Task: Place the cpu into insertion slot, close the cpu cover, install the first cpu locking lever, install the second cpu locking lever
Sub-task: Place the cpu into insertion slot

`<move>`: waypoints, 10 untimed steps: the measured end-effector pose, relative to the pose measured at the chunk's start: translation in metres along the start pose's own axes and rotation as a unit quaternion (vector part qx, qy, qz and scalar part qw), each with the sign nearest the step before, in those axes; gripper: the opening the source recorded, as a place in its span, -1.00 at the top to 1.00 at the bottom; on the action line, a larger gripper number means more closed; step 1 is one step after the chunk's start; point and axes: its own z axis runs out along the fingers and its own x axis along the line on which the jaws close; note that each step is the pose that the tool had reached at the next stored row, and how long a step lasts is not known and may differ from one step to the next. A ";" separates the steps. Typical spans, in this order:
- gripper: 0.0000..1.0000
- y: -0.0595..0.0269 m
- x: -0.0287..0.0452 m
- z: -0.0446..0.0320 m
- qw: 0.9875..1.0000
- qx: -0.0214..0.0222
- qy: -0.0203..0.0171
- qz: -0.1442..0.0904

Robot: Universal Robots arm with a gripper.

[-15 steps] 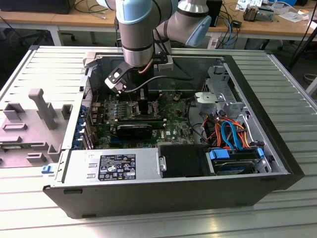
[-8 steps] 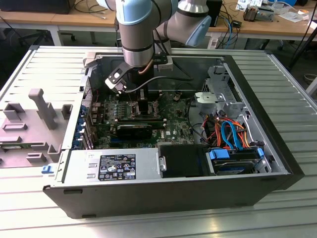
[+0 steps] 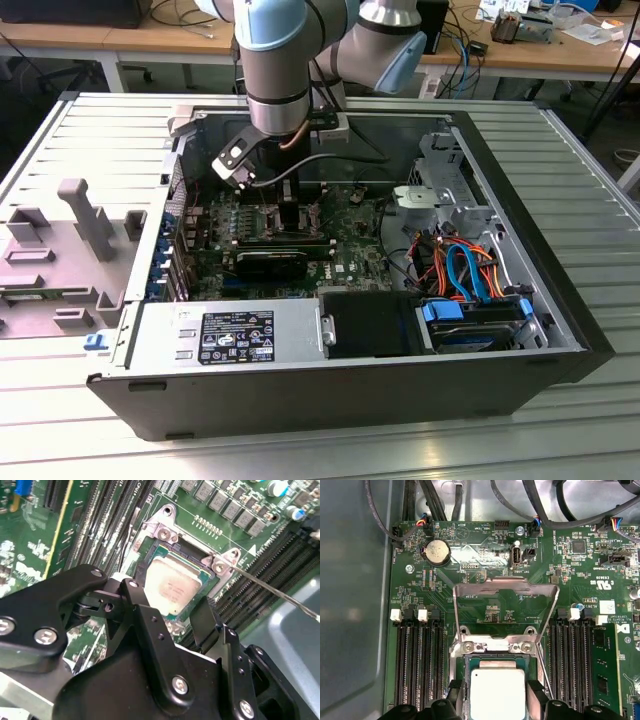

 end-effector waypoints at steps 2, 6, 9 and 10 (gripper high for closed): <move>-0.24 0.0011 0.0000 -0.0121 1.000 0.000 0.000 0.000; 0.05 0.0013 0.0004 -0.0138 1.000 0.000 -0.002 0.000; 0.41 0.0030 0.0005 -0.0136 1.000 0.002 -0.002 0.000; 0.41 0.0039 0.0004 -0.0135 1.000 0.002 -0.002 0.000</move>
